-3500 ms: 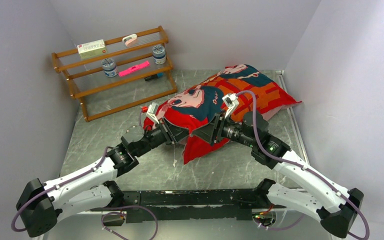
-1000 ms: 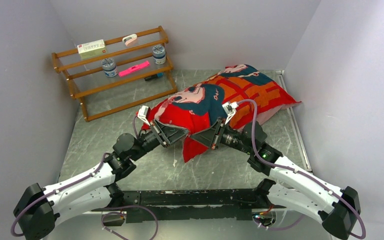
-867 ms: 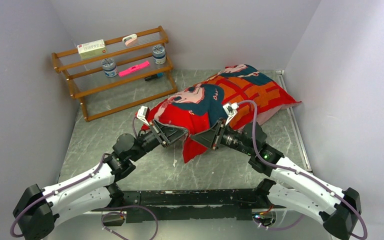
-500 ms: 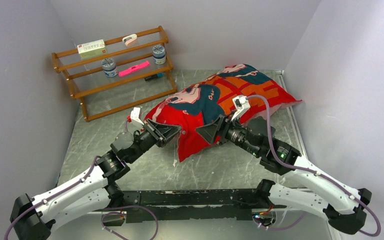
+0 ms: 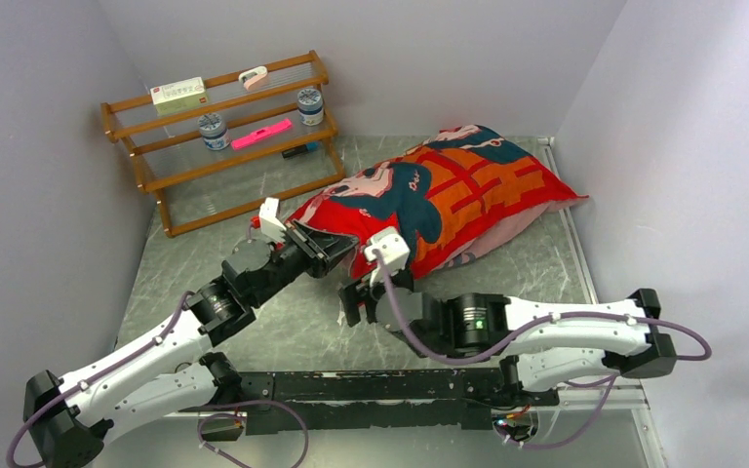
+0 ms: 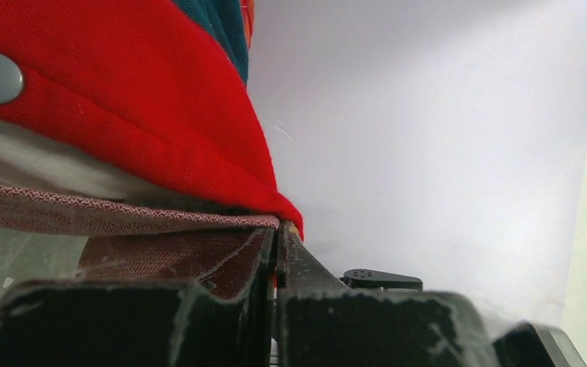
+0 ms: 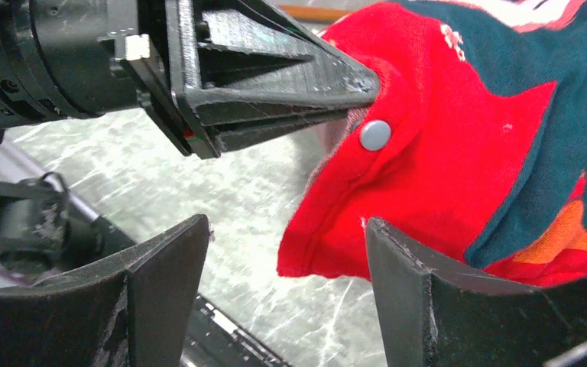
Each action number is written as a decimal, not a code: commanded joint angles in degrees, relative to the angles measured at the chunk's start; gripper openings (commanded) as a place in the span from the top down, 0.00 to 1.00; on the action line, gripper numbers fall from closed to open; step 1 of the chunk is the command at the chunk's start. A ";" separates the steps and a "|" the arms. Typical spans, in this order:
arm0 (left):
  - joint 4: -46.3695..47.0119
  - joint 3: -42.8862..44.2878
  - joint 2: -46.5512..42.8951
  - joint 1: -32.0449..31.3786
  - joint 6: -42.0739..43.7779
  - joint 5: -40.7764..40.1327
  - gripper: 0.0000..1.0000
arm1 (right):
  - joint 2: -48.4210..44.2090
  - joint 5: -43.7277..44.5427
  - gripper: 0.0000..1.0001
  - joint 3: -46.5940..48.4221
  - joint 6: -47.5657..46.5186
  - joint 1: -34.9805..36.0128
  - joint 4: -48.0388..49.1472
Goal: Put the pillow into the pillowcase
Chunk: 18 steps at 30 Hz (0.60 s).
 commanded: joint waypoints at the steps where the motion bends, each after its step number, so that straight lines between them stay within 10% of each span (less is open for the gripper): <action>1: 4.37 4.45 -1.17 -0.05 -2.67 0.00 0.95 | 5.05 16.33 0.21 5.33 -6.10 3.12 2.75; 12: 2.66 4.82 -2.15 -0.02 -6.27 -0.29 0.95 | 15.95 35.13 0.23 5.37 -0.12 3.17 2.92; 16: 2.88 4.13 -2.66 -0.03 -6.55 -0.22 0.95 | 11.39 35.31 0.95 0.08 -4.58 2.31 8.11; 18: 2.28 4.33 -2.82 0.05 -4.31 -0.31 0.95 | 5.82 30.00 1.00 -4.89 -11.11 1.31 13.22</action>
